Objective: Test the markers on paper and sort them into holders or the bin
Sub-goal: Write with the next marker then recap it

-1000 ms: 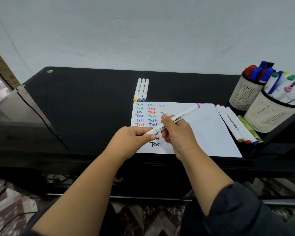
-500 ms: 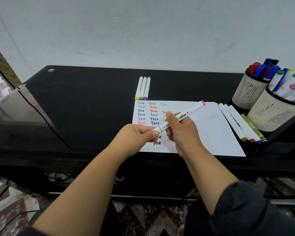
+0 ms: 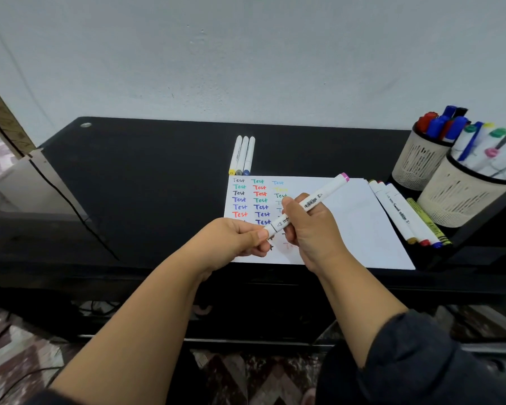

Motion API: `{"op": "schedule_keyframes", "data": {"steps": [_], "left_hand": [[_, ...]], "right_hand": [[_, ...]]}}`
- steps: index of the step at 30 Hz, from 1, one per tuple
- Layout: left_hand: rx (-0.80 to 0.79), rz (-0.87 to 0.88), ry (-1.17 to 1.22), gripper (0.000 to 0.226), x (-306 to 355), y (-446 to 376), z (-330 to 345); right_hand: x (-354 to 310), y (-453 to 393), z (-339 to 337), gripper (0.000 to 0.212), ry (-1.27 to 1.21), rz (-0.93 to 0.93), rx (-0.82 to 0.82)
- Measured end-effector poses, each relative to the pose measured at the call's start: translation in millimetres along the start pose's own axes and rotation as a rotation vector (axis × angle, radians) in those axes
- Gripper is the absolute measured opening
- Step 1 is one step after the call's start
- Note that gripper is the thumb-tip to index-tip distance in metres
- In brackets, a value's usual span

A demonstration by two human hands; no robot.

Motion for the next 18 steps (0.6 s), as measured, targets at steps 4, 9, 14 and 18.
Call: {"op": "schedule_keyframes", "data": {"steps": [4, 9, 14, 18], "left_hand": [[0.073, 0.058, -0.222, 0.018, 10, -1, -4], [-0.003, 0.045, -0.106, 0.018, 7, 0, 2], [0.021, 0.030, 0.052, 0.021, -1, 5, -14], [0.153, 0.045, -0.040, 0.011, -1, 3, -26]], "right_hand": [[6, -5, -11, 0.034, -0.070, 0.032, 0.111], [4, -7, -9, 0.035, -0.089, 0.025, 0.066], [-1, -16, -35, 0.041, -0.239, 0.016, 0.115], [5, -11, -34, 0.034, -0.189, 0.031, 0.150]]}}
Point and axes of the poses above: each hand's wrist, its own y-axis away from the middle knuckle, its own z-axis out of the palm, x = y × z, the point moved 10 cm from there along -y, towards the middle knuckle, and after that the axes turned 12 degrees about z, right-handed, at the moved point
